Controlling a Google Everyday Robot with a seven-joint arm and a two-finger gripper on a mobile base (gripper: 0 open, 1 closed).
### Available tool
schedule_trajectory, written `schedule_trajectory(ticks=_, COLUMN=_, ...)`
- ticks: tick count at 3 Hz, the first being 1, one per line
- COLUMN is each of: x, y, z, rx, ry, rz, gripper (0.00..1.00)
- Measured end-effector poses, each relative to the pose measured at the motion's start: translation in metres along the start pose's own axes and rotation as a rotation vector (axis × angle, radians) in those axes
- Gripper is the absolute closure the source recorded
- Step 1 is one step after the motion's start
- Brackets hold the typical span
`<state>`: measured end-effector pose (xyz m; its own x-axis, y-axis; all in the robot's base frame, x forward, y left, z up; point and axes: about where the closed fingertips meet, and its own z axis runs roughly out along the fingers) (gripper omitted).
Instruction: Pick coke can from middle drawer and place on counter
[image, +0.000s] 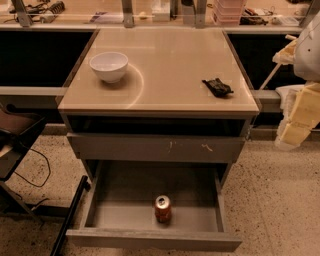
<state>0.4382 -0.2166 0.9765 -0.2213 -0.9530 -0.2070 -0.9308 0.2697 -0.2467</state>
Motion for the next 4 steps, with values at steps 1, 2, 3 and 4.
schedule_trajectory(ticks=1, x=0.0, y=0.0, z=0.0, rx=0.0, ry=0.0, rz=0.0, gripper=0.0)
schedule_trajectory(ticks=2, x=0.01, y=-0.002, z=0.009, rx=0.005, ry=-0.038, rz=0.019, gripper=0.0)
schedule_trajectory(ticks=3, x=0.038, y=0.001, z=0.046, rx=-0.021, ry=-0.116, rz=0.074, gripper=0.0)
schedule_trajectory(ticks=4, x=0.064, y=0.019, z=0.105, rx=-0.079, ry=-0.169, rz=0.133, gripper=0.0)
